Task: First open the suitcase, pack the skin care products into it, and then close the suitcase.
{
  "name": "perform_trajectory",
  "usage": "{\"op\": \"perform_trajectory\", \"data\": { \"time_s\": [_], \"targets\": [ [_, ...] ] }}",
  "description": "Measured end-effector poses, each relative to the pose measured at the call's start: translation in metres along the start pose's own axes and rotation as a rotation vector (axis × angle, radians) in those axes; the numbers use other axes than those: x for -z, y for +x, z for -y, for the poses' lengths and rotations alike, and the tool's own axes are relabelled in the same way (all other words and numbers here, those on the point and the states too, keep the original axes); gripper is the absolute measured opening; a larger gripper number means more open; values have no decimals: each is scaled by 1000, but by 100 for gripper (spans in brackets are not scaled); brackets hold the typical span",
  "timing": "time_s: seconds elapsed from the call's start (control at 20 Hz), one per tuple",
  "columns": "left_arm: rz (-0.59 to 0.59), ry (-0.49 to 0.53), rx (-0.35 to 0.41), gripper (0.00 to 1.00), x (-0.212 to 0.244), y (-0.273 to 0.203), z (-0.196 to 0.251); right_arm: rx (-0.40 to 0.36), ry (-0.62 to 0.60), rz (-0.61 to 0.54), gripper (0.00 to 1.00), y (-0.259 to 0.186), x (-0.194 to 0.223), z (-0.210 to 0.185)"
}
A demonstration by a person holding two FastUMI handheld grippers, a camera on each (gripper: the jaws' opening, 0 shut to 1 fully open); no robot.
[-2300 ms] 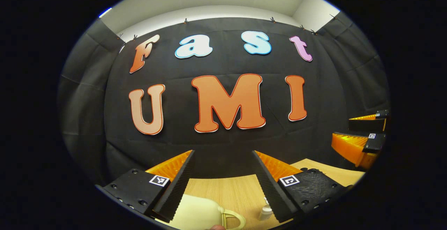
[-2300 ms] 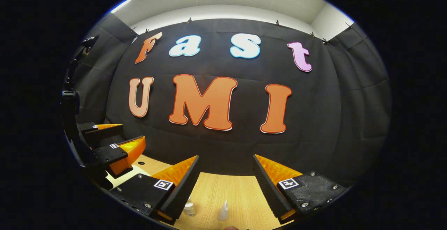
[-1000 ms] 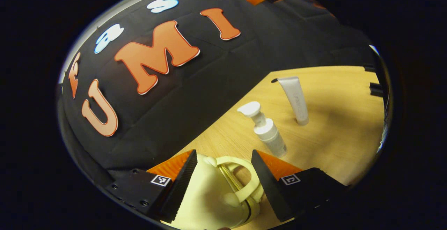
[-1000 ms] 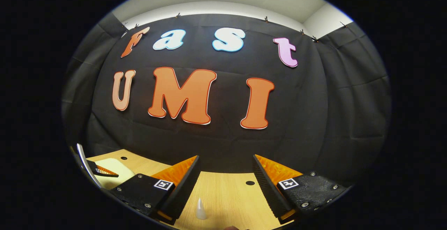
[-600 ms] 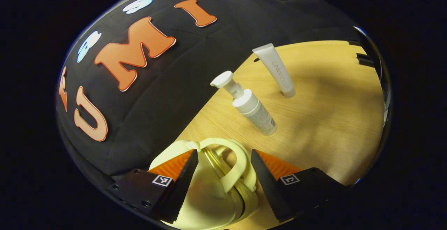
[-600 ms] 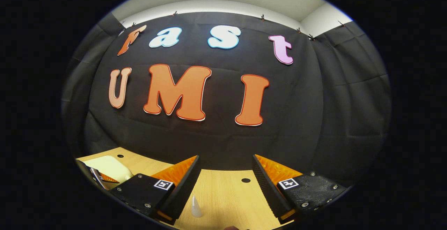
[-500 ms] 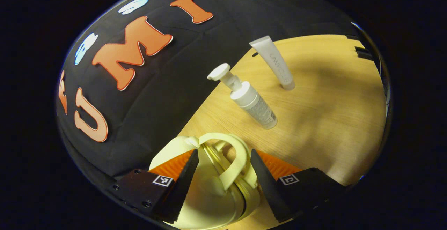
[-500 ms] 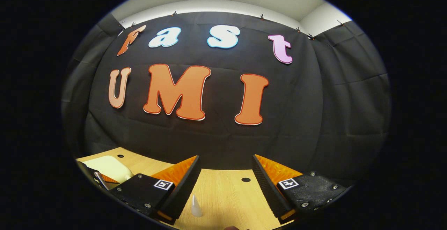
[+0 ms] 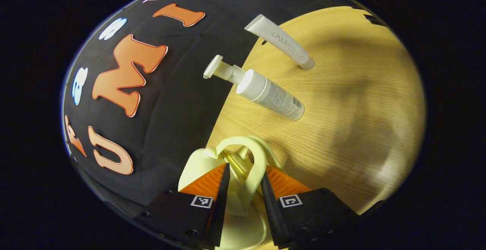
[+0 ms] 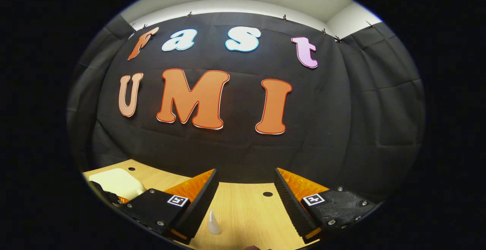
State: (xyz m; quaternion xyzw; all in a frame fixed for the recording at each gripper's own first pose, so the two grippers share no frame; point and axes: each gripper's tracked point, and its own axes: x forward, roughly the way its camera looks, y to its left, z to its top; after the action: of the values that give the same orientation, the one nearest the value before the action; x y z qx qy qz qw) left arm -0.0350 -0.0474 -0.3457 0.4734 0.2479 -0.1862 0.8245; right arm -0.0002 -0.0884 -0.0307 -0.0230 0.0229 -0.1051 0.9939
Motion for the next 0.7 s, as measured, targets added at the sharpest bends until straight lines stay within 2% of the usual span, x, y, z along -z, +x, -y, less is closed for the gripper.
{"op": "perform_trajectory", "data": {
  "time_s": [0.05, 0.1, 0.25, 0.3, 0.35, 0.4, 0.5, 0.7],
  "targets": [
    [8, 4, -15, 34, -6, -18, -2, -1, -1, 1, 94, -1, -1, 0],
    [-1, 1, -12, 19, -6, -16, -3, 2, -3, 3, 94, -1, -2, 0],
    [15, -66, -23, 18, -7, -19, -12, -3, -2, -3, 94, 0, 0, -3],
    [26, -97, -44, 18, -9, -29, -22, -3, -3, -1, 94, 0, -1, -5],
    [53, -120, -100, 18, -16, -25, -41, -5, -3, -1, 94, 0, -2, -6],
    [55, -144, -120, 6, -17, -26, -51, -12, -2, -3, 94, 0, -1, -10],
    [58, -251, -126, 6, -11, -40, -81, -25, -3, -5, 94, 1, -2, -17],
    [69, -402, -184, 6, -7, -64, -134, -61, -17, 3, 94, 1, -7, -37]
  ]
}}
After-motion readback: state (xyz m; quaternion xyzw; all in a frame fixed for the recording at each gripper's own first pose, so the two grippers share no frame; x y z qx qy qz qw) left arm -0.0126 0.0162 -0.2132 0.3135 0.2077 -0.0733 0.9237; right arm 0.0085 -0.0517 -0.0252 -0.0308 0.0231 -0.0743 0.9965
